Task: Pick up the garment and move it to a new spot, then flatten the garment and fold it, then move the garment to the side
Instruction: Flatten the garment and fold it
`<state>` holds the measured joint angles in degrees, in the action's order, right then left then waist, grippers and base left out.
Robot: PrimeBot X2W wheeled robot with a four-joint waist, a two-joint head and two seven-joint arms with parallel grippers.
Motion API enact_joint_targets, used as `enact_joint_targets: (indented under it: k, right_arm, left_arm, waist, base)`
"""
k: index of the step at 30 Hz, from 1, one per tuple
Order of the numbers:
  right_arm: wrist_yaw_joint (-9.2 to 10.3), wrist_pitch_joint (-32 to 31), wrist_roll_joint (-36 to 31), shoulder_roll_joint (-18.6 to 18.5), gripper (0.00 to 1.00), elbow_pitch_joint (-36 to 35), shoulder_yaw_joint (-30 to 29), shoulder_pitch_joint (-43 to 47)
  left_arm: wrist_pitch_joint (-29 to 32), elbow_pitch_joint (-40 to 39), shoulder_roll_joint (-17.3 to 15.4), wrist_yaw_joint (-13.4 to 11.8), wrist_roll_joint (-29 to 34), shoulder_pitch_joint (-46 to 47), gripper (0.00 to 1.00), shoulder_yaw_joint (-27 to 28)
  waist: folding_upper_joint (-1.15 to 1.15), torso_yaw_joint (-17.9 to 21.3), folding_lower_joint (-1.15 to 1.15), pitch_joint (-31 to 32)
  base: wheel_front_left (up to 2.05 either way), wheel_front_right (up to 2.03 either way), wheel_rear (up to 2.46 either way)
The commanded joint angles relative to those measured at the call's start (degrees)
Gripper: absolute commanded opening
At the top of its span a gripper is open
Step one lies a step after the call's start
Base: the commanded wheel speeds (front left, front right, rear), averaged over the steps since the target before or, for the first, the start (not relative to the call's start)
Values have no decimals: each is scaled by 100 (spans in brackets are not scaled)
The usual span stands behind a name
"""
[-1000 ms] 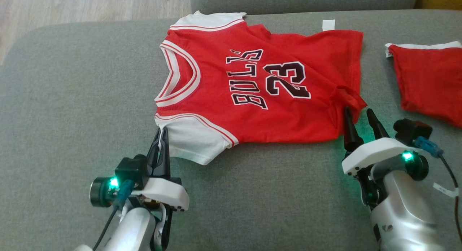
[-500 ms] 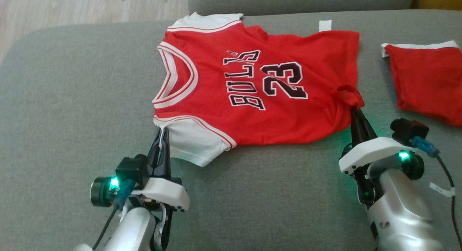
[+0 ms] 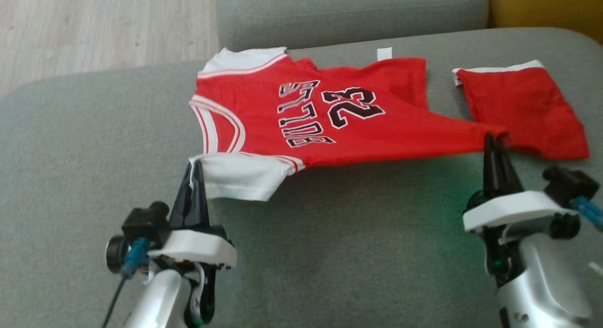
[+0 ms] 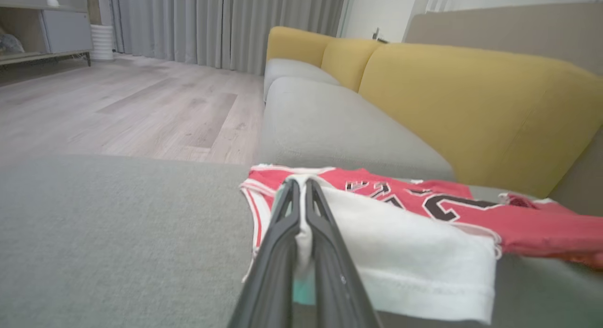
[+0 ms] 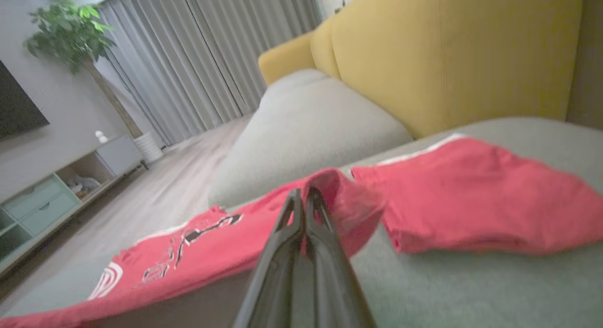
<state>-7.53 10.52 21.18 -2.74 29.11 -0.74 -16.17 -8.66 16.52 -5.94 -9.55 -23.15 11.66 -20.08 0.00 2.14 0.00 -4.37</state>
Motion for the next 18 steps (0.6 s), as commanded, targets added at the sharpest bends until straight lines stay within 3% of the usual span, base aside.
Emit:
enact_joint_targets:
  k: [1, 8, 13, 18]
  right_arm:
    - [4, -25, -2, -14, 0, -468, 86, -137]
    - [4, -509, -491, -43, 0, -1980, -206, -461]
    - [4, -976, -857, -499, 0, -2735, -211, -1289]
    - [4, -1219, -969, -874, 0, -3239, -1, -1612]
  left_arm:
    - [-79, -324, -28, 16, -77, 210, 0, 261]
    - [-71, -1253, 80, 235, -557, 992, 0, 517]
    - [-86, -1975, 65, 150, -676, 2201, 0, 925]
    - [19, -2557, -21, 2, -710, 2658, 0, 1168]
  waist:
    - [0, 70, 0, 90]
    - [0, 132, 0, 329]
    - [0, 176, 0, 469]
    - [0, 204, 0, 507]
  base:
    - [0, 0, 0]
    - [0, 0, 0]
    - [0, 0, 0]
    - [0, 0, 0]
